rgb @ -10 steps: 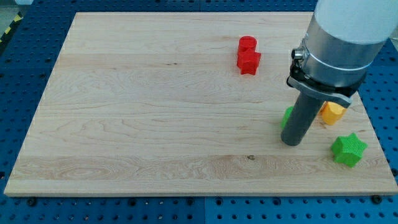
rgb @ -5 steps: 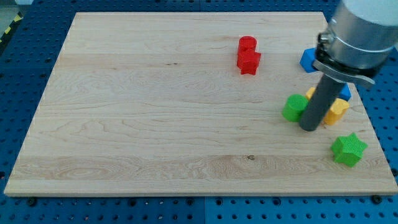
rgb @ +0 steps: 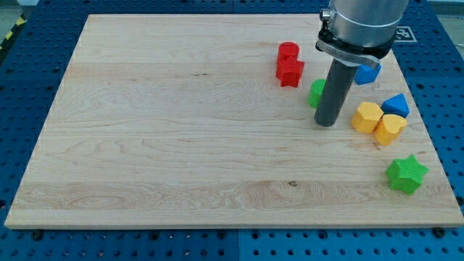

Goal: Slide the green circle to the bottom right of the red star

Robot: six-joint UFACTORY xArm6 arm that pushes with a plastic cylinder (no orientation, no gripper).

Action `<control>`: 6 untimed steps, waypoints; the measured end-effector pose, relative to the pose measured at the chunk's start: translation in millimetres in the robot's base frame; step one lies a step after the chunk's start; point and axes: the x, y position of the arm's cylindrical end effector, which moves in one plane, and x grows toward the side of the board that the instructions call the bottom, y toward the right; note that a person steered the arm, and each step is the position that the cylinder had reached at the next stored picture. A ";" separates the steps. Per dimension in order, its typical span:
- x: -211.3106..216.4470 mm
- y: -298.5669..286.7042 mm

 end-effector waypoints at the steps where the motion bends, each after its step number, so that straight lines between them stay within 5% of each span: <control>1: -17.6 0.0; 6: -26.6 43.4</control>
